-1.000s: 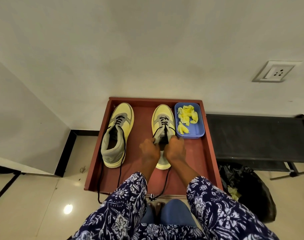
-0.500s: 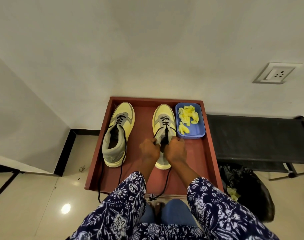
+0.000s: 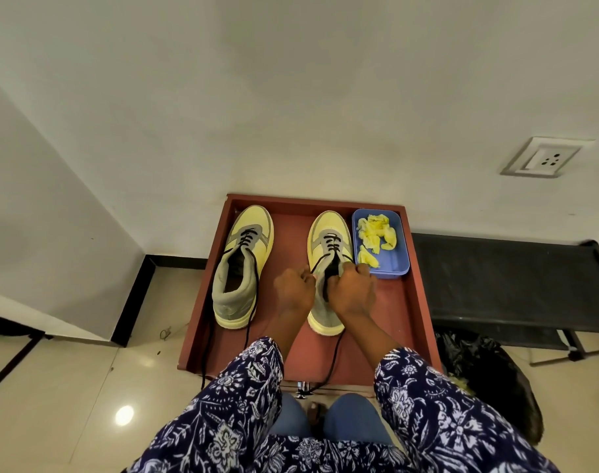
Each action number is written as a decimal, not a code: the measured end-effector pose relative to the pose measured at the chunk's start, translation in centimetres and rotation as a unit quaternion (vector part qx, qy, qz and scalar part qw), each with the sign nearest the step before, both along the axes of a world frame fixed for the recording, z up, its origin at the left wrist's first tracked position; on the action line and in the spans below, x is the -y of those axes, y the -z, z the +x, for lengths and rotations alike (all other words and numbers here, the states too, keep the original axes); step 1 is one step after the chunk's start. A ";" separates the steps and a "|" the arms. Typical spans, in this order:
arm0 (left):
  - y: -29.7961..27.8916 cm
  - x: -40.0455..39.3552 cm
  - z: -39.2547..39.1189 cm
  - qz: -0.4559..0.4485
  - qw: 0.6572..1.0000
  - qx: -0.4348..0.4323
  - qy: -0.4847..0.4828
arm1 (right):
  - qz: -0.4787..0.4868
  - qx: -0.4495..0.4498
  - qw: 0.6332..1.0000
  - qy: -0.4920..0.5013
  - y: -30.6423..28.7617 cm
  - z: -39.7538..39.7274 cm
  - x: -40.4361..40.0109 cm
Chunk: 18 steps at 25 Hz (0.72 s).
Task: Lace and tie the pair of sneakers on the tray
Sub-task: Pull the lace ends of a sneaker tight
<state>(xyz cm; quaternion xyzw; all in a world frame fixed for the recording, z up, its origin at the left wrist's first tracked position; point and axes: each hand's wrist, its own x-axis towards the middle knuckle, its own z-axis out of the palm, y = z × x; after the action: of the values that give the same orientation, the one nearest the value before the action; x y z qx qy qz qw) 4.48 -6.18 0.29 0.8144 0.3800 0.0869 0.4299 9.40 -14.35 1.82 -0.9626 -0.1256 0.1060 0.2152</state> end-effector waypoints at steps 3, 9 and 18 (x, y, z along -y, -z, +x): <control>-0.7 -0.9 -0.6 0.013 0.999 0.041 -0.017 | 0.074 0.020 0.997 -0.017 -0.2 -0.5 -1.3; -1.8 -4.4 -2.3 0.030 0.992 0.083 -0.091 | 0.126 0.002 0.989 -0.077 -0.2 -2.4 -5.0; -0.2 -11.2 -6.6 0.102 0.982 0.015 -0.158 | 0.142 -0.077 0.978 -0.130 1.5 -5.1 -9.4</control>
<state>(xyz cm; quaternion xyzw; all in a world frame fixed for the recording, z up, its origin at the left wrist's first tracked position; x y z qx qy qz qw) -2.16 5.00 0.54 0.7823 0.4865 0.2037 0.3313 4.33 -4.94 0.35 -0.8868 -0.2465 0.1879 0.3427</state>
